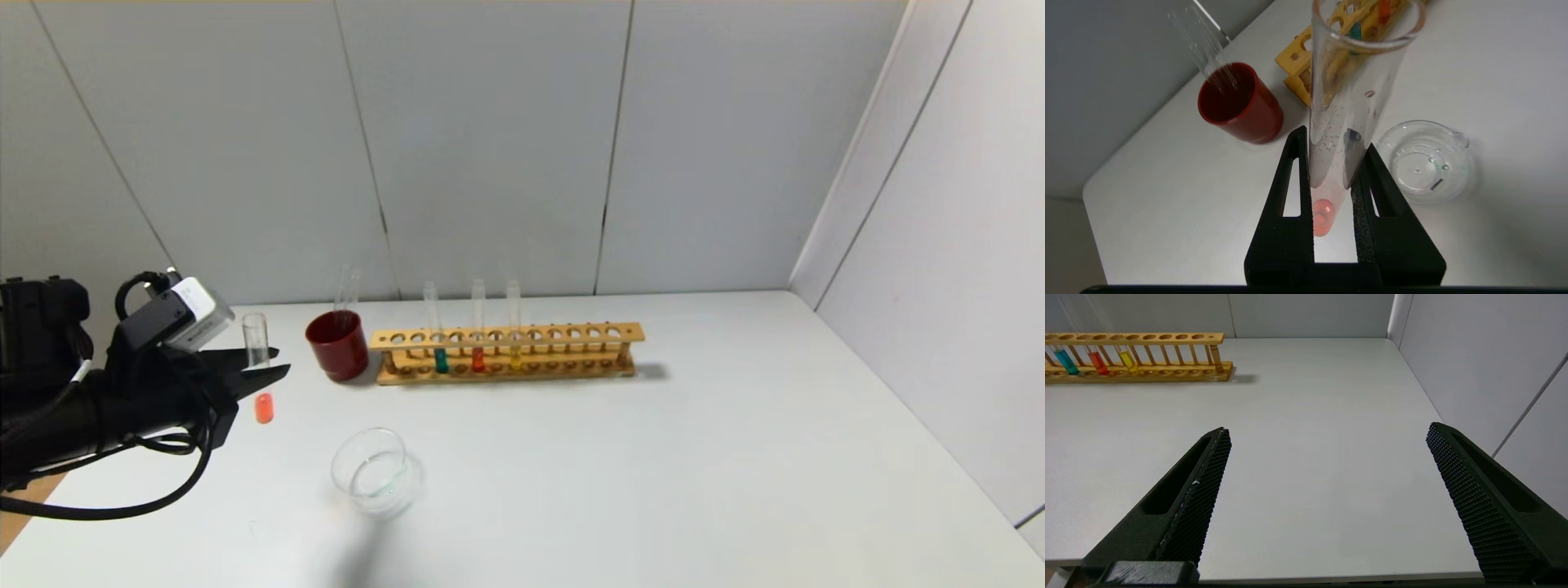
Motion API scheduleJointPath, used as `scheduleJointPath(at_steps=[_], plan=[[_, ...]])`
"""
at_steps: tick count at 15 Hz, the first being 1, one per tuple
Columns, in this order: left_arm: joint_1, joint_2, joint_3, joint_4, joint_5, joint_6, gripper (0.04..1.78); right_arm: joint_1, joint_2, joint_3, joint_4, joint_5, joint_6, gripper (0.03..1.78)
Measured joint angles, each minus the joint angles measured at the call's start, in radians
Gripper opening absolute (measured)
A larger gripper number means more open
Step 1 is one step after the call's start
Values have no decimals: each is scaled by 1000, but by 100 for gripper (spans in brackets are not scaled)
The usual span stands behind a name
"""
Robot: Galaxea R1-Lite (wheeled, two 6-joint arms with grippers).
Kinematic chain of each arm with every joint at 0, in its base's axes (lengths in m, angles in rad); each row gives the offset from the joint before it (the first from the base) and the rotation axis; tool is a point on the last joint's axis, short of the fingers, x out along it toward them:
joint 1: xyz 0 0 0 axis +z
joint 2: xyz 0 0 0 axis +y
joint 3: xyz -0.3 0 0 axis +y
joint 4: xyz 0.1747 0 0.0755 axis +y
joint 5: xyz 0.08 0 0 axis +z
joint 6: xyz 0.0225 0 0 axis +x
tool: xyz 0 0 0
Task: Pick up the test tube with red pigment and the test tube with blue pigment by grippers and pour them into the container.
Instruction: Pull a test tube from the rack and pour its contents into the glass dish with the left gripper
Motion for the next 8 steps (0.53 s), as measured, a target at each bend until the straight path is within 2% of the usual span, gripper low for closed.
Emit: scheduleJointPath(at_steps=[2, 8], plan=[[25, 51, 6, -79, -58, 70, 32, 0, 0, 0, 0, 0, 0, 175], [44, 125, 27, -76, -56, 392, 32, 0, 0, 0, 0, 0, 0, 175]])
